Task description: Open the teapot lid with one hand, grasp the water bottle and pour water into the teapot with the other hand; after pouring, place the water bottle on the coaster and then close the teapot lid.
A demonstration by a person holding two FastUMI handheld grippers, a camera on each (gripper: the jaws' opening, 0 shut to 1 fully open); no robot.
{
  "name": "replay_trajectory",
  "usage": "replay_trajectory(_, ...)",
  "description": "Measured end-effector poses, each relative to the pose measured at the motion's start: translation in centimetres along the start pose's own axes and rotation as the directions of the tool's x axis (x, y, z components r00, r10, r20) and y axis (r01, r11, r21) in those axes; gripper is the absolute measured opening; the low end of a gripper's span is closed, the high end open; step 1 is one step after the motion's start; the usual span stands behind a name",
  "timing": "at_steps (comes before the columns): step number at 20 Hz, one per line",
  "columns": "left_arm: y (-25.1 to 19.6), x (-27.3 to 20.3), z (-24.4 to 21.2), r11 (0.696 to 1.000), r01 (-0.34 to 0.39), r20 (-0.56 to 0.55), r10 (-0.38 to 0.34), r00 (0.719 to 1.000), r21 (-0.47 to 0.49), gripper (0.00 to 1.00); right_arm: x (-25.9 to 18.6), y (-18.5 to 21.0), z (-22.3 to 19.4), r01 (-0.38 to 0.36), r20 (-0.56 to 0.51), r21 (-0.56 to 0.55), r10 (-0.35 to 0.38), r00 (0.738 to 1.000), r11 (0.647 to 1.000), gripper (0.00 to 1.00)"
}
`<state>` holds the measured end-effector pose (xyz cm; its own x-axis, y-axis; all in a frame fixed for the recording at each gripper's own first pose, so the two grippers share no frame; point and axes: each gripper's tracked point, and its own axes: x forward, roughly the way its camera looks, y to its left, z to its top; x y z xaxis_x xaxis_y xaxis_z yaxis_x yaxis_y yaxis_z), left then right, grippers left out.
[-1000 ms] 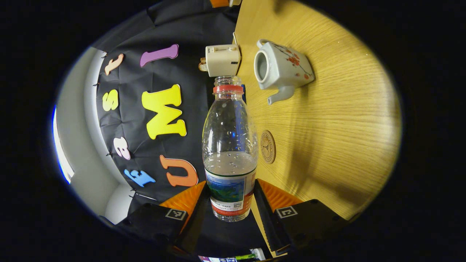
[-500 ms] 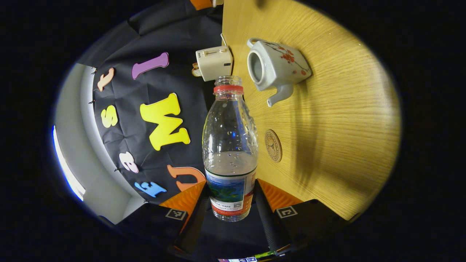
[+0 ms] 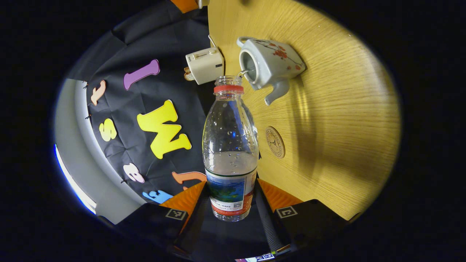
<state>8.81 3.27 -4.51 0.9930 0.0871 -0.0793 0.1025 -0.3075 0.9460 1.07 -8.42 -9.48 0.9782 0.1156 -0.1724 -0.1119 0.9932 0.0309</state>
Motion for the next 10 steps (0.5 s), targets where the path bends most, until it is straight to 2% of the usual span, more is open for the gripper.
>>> replay_trajectory(10, 0.86, -0.27, -0.28, 0.998, -0.005, -0.018, 0.006, 1.0, 0.057, 0.74, -0.16, -0.34, -0.23, -0.003, 0.001, 0.011, 0.003, 1.0, 1.0, 0.0)
